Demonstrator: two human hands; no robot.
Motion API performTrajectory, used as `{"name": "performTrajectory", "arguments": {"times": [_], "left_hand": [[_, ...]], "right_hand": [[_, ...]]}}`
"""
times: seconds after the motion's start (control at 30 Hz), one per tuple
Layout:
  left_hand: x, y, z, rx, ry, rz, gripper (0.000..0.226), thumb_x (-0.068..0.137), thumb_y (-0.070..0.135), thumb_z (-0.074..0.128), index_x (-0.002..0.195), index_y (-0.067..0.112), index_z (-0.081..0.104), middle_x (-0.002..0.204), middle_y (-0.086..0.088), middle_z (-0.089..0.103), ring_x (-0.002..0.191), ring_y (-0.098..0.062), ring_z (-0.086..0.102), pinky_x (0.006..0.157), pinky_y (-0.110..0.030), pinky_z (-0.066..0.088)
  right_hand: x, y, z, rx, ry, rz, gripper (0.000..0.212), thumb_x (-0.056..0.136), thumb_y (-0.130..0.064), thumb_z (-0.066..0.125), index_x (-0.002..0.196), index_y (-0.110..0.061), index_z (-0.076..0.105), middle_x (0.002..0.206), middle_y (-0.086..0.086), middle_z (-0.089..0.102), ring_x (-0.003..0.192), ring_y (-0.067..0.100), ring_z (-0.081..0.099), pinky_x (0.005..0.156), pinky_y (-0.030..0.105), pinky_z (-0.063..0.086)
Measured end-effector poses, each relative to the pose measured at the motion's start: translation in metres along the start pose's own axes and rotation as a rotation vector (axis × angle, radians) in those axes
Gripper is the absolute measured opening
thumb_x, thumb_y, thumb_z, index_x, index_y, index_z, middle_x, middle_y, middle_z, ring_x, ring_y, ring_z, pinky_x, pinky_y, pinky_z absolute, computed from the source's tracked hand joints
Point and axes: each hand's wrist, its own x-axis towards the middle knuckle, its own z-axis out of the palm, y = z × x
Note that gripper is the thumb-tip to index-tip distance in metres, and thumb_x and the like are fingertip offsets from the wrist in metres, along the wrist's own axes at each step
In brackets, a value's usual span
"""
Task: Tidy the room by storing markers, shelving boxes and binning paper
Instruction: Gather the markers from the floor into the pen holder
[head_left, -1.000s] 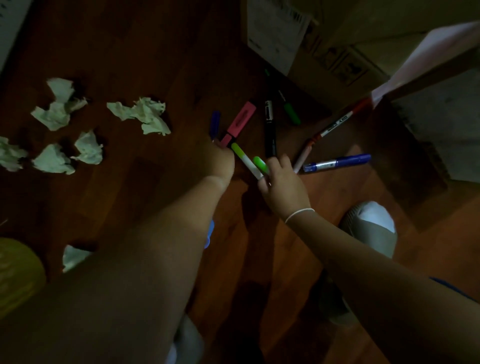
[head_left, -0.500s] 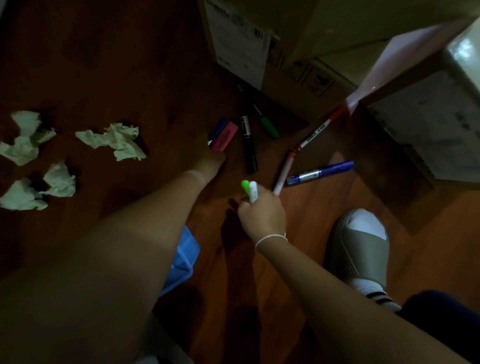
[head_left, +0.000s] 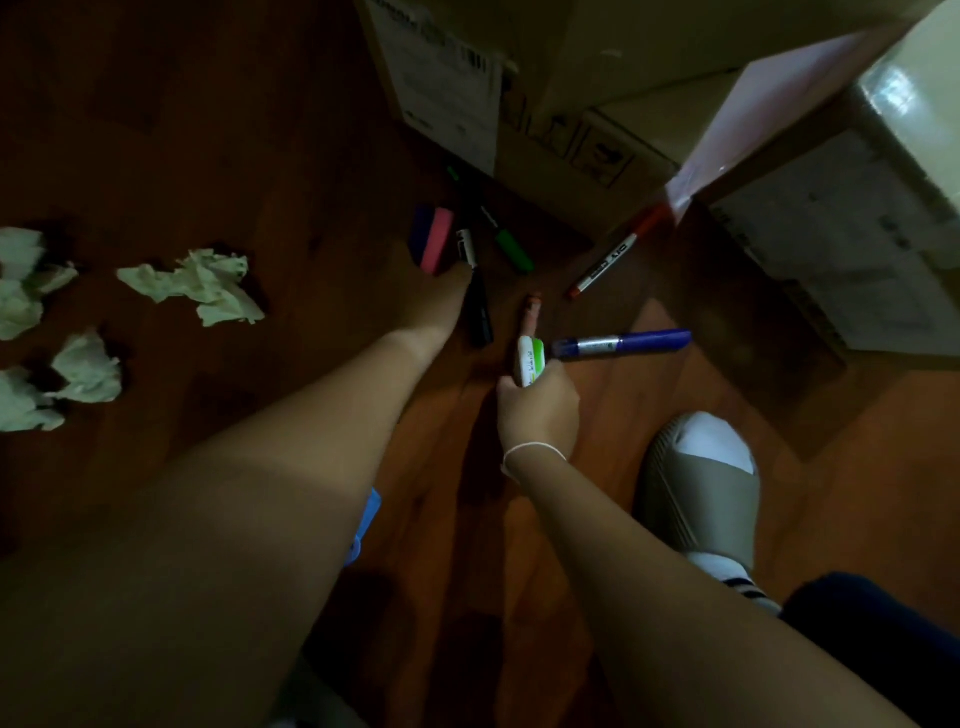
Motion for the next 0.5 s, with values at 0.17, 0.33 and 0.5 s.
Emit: {"name": "performTrajectory", "arguments": {"times": [0.17, 0.33, 0.5], "left_hand": [[-0.008, 0.001, 0.016, 0.069, -0.053, -0.019, 0.073, 0.083, 0.03, 0.068, 0.144, 0.007, 0.035, 0.148, -0.013, 0.04, 0.135, -0.029, 0.04, 0.11, -0.034, 0.032], [-0.011, -0.002, 0.018, 0.225, -0.084, -0.029, 0.06, 0.086, 0.015, 0.062, 0.141, 0.008, 0.039, 0.143, -0.014, 0.045, 0.126, -0.03, 0.048, 0.098, -0.032, 0.041], [-0.01, -0.008, 0.003, 0.406, -0.14, 0.08, 0.055, 0.081, 0.019, 0.067, 0.133, 0.011, 0.048, 0.132, -0.016, 0.054, 0.115, -0.032, 0.056, 0.097, -0.037, 0.047]], "right_hand": [[-0.005, 0.008, -0.012, -0.045, -0.074, 0.015, 0.016, 0.08, -0.029, 0.056, 0.089, -0.015, 0.055, 0.088, 0.006, 0.063, 0.075, 0.024, 0.061, 0.068, 0.034, 0.052], [0.01, 0.014, -0.047, -0.199, 0.006, -0.357, 0.03, 0.078, -0.013, 0.056, 0.107, -0.016, 0.06, 0.099, 0.007, 0.065, 0.09, 0.028, 0.061, 0.07, 0.027, 0.039], [0.048, 0.013, -0.085, -0.666, 0.127, -0.76, 0.02, 0.069, -0.002, 0.062, 0.088, -0.007, 0.062, 0.091, 0.018, 0.057, 0.071, 0.038, 0.058, 0.06, 0.033, 0.032]]}}
